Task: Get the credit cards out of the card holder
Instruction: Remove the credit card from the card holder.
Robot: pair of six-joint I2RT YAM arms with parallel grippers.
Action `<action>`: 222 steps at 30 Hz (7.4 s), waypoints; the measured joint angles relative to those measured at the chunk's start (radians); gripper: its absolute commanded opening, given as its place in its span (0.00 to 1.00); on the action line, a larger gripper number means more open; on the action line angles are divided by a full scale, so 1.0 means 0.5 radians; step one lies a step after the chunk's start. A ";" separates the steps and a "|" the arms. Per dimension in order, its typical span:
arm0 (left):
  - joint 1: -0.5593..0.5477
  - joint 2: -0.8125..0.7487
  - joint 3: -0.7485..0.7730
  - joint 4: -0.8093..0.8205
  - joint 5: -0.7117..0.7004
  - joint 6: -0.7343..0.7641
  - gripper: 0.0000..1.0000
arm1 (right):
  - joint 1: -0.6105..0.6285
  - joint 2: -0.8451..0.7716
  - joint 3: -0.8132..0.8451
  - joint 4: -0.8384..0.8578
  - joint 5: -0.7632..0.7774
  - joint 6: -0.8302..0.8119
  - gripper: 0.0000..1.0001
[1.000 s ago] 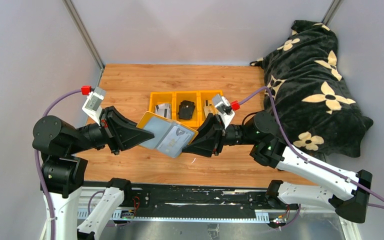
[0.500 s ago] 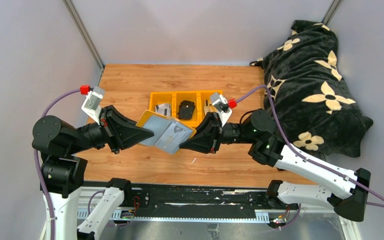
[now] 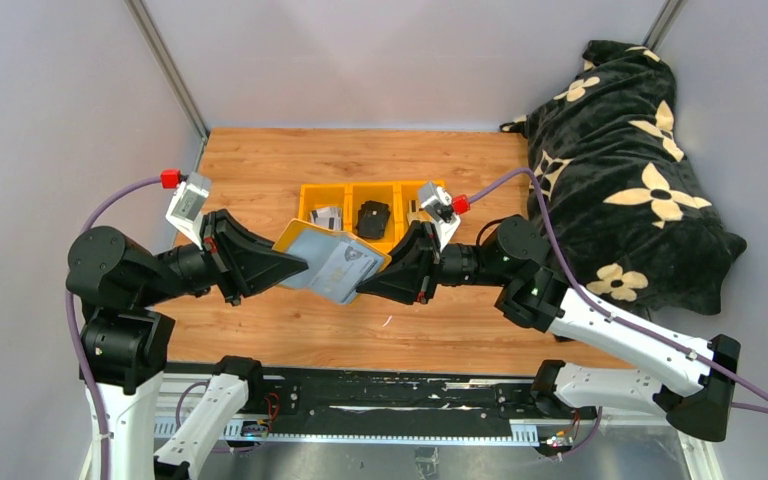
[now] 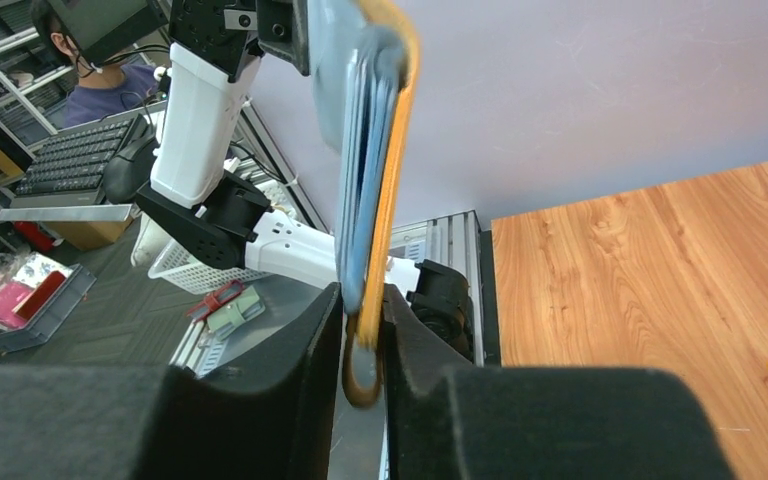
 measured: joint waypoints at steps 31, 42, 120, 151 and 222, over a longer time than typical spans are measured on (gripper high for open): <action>-0.001 -0.010 0.108 -0.106 0.068 0.107 0.00 | 0.004 0.024 -0.043 0.169 0.000 0.047 0.32; -0.001 -0.016 0.108 -0.074 0.068 0.083 0.00 | 0.010 0.115 -0.028 0.326 -0.020 0.153 0.38; -0.002 -0.411 -0.259 -0.484 -0.809 1.508 0.51 | 0.973 0.633 1.199 -1.304 2.108 -0.864 0.00; -0.002 0.010 0.076 -0.585 0.129 0.959 0.34 | 0.668 0.089 0.760 -1.177 0.947 -0.855 0.00; -0.002 0.138 -0.034 -0.060 0.003 0.091 0.00 | -0.380 -0.105 0.340 -0.854 0.319 -0.018 0.60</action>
